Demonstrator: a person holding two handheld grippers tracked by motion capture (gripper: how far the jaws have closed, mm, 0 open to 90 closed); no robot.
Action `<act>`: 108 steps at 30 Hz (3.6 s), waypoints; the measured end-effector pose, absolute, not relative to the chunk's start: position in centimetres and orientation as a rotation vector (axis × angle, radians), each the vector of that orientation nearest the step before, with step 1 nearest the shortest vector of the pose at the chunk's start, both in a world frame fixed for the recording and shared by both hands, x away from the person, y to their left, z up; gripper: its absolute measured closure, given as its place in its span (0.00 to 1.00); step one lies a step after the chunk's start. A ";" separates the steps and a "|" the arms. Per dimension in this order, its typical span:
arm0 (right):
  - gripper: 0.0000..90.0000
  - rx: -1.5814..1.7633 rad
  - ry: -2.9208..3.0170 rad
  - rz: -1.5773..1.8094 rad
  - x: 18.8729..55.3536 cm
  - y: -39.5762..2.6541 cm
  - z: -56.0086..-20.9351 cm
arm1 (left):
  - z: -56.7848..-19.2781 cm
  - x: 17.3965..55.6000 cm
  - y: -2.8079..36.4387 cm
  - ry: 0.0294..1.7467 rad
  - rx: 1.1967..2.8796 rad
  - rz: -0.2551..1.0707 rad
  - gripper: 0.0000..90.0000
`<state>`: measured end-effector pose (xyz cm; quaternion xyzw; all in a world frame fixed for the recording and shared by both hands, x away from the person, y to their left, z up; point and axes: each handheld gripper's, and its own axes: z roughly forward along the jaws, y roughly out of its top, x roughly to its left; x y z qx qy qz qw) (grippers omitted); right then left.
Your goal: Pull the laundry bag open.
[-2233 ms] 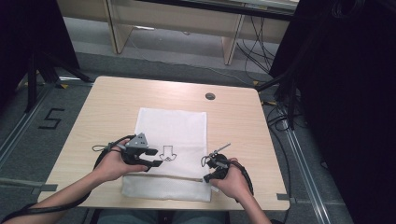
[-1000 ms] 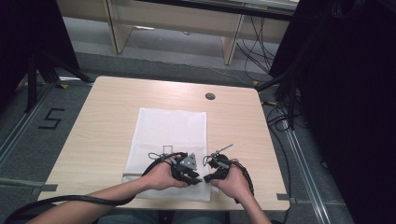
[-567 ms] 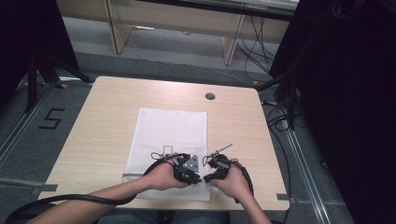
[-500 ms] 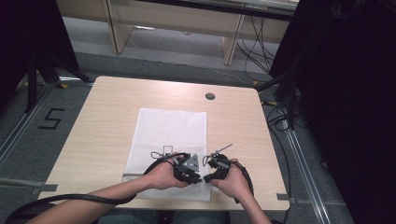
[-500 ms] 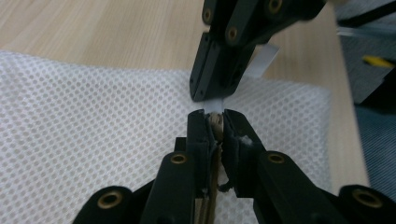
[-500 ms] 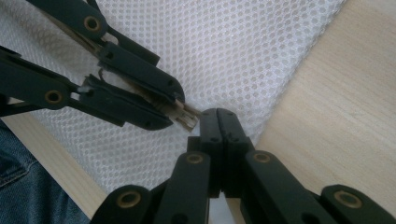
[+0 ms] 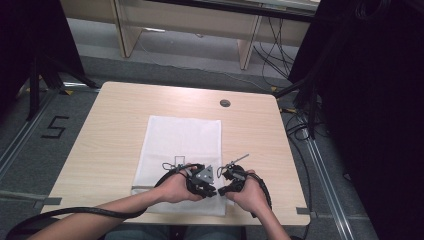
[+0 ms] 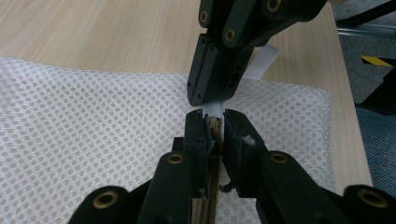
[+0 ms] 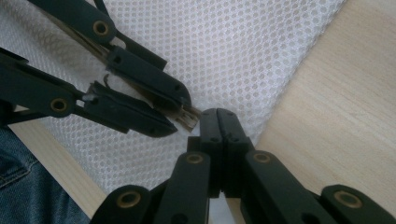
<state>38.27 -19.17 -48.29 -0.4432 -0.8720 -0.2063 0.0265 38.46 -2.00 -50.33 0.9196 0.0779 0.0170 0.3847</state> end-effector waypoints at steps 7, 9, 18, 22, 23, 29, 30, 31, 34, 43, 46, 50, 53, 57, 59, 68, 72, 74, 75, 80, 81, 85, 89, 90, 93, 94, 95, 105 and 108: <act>1.00 -1.355 -2.717 -0.643 38.2 -19.1 -48.3 | -50.3 38.2 -2.2 0.209 2.348 0.073 0.91; 1.00 -1.359 -2.719 -0.641 38.2 -19.1 -48.3 | -50.3 38.1 -2.2 0.223 2.348 0.067 0.91; 1.00 -1.377 -2.713 -0.646 38.0 -19.1 -48.3 | -50.2 38.2 -2.0 0.249 2.342 0.049 0.91; 1.00 -1.355 -2.744 -0.643 38.0 -19.0 -48.3 | -50.1 38.2 -2.0 0.235 2.347 0.064 0.91; 1.00 -1.366 -2.737 -0.635 37.9 -19.0 -48.3 | -50.1 38.2 -2.0 0.234 2.349 0.065 0.91; 1.00 -1.382 -2.727 -0.635 37.8 -19.0 -48.3 | -49.9 38.0 -1.9 0.223 2.355 0.077 0.91; 1.00 -1.382 -2.727 -0.636 37.8 -19.0 -48.3 | -49.9 37.9 -1.9 0.238 2.351 0.079 0.91; 1.00 -1.355 -2.738 -0.643 37.9 -19.0 -48.3 | -49.9 37.9 -1.9 0.234 2.355 0.080 0.91; 1.00 -1.349 -2.743 -0.651 37.9 -19.1 -48.3 | -49.8 37.9 -1.8 0.225 2.359 0.088 0.91; 1.00 -1.353 -2.743 -0.646 37.9 -19.1 -48.3 | -50.0 38.1 -1.6 0.230 2.350 0.062 0.90; 1.00 -1.343 -2.738 -0.652 38.0 -19.2 -48.3 | -50.2 38.1 -1.6 0.214 2.345 0.058 0.90; 1.00 -1.344 -2.740 -0.652 38.0 -19.2 -48.3 | -50.1 38.2 -1.5 0.219 2.352 0.061 0.91; 1.00 -1.344 -2.745 -0.649 38.0 -19.1 -48.3 | -50.0 38.1 -1.6 0.233 2.355 0.065 0.91; 1.00 -1.346 -2.745 -0.649 37.9 -19.1 -48.3 | -49.9 38.0 -1.5 0.185 2.375 0.103 0.91; 1.00 -1.354 -2.752 -0.646 37.8 -19.0 -48.3 | -49.9 37.9 -1.5 0.183 2.387 0.107 0.91; 1.00 -1.370 -2.737 -0.621 37.7 -18.8 -48.2 | -49.1 38.1 -0.7 0.186 2.379 0.114 0.91; 1.00 -1.337 -2.754 -0.639 38.0 -19.0 -48.3 | -49.1 37.8 -0.7 0.193 2.375 0.119 0.91; 1.00 -1.338 -2.755 -0.645 37.9 -19.0 -48.3 | -49.0 37.8 -0.6 0.188 2.377 0.116 0.91; 1.00 -1.337 -2.755 -0.645 37.9 -19.0 -48.3 | -49.0 37.8 -0.6 0.181 2.381 0.116 0.91; 1.00 -1.334 -2.754 -0.643 38.0 -19.0 -48.3 | -48.8 37.9 -0.1 0.189 2.380 0.116 0.91; 1.00 -1.333 -2.754 -0.642 38.0 -19.1 -48.3 | -48.7 37.9 0.0 0.187 2.381 0.122 0.91; 1.00 -1.345 -2.756 -0.627 37.9 -19.0 -48.3 | -48.6 37.9 0.5 0.203 2.369 0.113 0.91; 1.00 -1.350 -2.752 -0.627 37.9 -19.0 -48.3 | -48.6 37.8 0.6 0.196 2.368 0.110 0.91; 1.00 -1.349 -2.750 -0.630 37.9 -19.0 -48.3 | -48.6 37.8 0.6 0.195 2.368 0.110 0.91; 1.00 -1.338 -2.751 -0.644 37.9 -19.1 -48.3 | -48.6 37.8 0.6 0.195 2.365 0.109 0.91; 1.00 -1.341 -2.749 -0.645 37.9 -19.1 -48.3 | -48.6 37.8 0.6 0.193 2.365 0.109 0.91; 1.00 -1.356 -2.740 -0.634 37.9 -19.0 -48.3 | -48.6 37.8 0.7 0.189 2.368 0.109 0.91; 1.00 -1.347 -2.748 -0.641 37.9 -19.0 -48.3 | -48.4 37.7 1.1 0.192 2.370 0.122 0.91; 1.00 -1.356 -2.744 -0.637 37.9 -19.1 -48.3 | -48.4 37.7 1.3 0.184 2.370 0.123 0.91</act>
